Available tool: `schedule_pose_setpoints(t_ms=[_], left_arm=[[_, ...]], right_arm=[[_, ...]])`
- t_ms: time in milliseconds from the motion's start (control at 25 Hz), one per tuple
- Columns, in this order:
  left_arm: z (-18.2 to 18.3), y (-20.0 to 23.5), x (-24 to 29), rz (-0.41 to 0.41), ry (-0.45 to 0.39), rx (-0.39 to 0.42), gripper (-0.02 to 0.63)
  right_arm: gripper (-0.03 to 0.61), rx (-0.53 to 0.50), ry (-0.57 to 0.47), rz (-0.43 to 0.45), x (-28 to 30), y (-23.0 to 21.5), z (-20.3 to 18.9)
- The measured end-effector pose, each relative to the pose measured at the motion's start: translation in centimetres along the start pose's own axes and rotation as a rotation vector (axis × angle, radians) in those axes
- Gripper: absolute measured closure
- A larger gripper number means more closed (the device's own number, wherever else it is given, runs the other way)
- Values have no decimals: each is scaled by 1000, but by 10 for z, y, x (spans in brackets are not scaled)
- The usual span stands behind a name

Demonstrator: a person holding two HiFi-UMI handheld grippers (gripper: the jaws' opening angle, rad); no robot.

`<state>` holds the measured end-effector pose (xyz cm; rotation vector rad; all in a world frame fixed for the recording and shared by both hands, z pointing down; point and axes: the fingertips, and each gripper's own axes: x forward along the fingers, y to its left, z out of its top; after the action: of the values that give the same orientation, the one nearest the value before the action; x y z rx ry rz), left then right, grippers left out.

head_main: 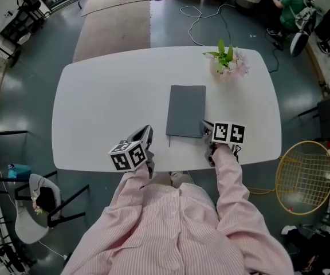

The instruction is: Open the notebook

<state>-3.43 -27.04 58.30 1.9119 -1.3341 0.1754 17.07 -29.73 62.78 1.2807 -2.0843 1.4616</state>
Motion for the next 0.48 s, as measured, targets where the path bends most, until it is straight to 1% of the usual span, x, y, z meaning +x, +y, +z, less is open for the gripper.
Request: schedule_pose_setpoints(t_ms=[120,240,360,480], left_arm=[[12,5,-8,9,-28,12,612],[26,12,-18,17,-43,40,612],[37,21,-28,15,-48,69,612],[45,33,-35,-3,-43,81,612]], right_arm=[[543,-22,-13,-1,-7,14,5],[543,-61,-23,-14,-13,31,10],[543,-104,-30,-49,-17,46,14],[543,-125,-46,-91,-18,58,17]])
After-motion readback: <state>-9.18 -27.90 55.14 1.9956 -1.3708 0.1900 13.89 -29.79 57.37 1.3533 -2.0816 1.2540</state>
